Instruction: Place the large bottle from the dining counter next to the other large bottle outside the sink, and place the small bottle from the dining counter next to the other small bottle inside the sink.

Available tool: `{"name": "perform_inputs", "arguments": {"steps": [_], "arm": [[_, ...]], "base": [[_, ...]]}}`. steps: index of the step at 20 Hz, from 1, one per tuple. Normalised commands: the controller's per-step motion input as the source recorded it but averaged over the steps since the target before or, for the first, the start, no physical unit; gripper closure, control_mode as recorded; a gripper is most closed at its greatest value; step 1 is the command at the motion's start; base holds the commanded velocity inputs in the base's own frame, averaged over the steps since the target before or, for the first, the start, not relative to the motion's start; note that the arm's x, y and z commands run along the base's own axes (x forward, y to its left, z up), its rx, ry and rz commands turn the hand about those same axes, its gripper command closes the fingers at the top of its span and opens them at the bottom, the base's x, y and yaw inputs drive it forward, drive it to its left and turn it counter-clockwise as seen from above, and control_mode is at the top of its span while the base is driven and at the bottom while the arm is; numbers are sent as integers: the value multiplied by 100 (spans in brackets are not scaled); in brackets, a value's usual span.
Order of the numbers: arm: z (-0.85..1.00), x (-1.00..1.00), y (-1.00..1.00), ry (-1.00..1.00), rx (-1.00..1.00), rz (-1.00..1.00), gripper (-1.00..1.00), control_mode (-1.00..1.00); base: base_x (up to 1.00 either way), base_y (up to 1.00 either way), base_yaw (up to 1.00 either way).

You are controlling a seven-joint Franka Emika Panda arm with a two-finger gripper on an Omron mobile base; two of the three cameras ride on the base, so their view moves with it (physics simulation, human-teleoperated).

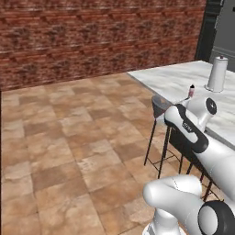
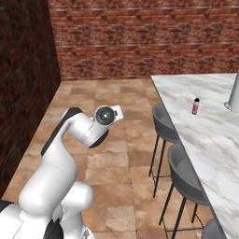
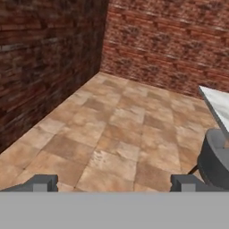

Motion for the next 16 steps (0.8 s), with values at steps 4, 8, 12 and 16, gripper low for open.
{"name": "perform_inputs", "arguments": {"steps": [4, 8, 12, 16], "arm": [[0, 0, 0, 0, 0, 0, -100, 100], [0, 0, 0, 0, 0, 0, -100, 100], [0, 0, 0, 0, 0, 0, -100, 100], [0, 0, 0, 0, 0, 0, -100, 100]], "base": [[22, 15, -29], [15, 15, -33], [14, 17, -35], [15, 20, -35]]}}
